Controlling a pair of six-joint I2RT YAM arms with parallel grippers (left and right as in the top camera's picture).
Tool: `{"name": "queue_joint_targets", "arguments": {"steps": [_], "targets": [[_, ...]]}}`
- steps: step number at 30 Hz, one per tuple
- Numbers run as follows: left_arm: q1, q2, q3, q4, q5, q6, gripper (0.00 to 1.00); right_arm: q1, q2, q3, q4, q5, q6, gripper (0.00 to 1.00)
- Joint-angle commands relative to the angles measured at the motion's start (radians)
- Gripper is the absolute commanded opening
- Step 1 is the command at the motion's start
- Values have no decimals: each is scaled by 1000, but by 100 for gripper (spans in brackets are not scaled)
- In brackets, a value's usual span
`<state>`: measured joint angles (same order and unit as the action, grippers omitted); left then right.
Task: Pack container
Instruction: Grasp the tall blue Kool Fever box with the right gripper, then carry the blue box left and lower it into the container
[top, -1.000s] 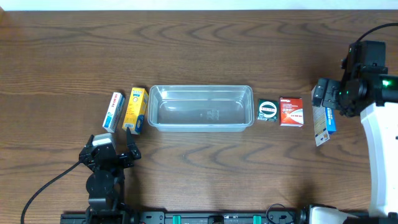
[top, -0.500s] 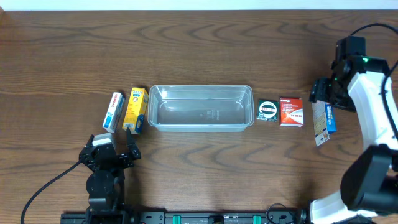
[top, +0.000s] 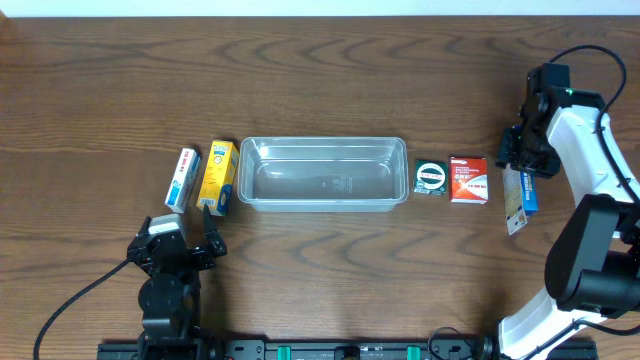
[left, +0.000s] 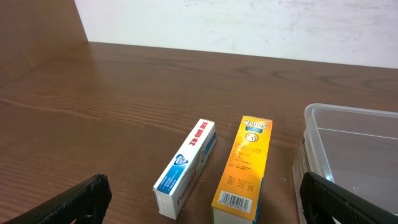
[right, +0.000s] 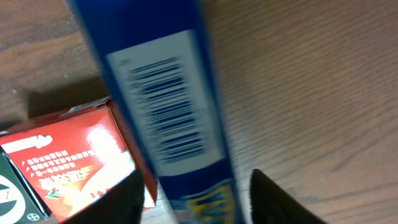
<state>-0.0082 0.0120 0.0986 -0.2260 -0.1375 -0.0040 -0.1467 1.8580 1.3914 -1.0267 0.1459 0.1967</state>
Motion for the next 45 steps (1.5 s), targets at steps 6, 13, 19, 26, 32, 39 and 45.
{"name": "queue_joint_targets", "arguments": {"steps": [6, 13, 19, 26, 32, 39, 45], "targets": [[5, 0, -26, -6, -1, -9, 98, -8, 5, -7, 1, 24, 5, 26], [5, 0, -26, -6, -1, -9, 98, -7, -3, -6, -13, 29, 9, 8], [5, 0, -26, -7, -1, -9, 98, 34, -92, -4, -24, 30, 8, 4], [5, 0, -26, -6, -1, -9, 98, 192, -325, -2, -5, 29, -46, 1], [5, 0, -26, -6, -1, -9, 98, 476, -480, -2, 32, 29, -252, 1], [5, 0, -26, -7, -1, -9, 98, 809, -488, -2, 129, 31, -581, 1], [5, 0, -26, -7, -1, -9, 98, 963, -426, -2, 222, 34, -795, 1]]}}
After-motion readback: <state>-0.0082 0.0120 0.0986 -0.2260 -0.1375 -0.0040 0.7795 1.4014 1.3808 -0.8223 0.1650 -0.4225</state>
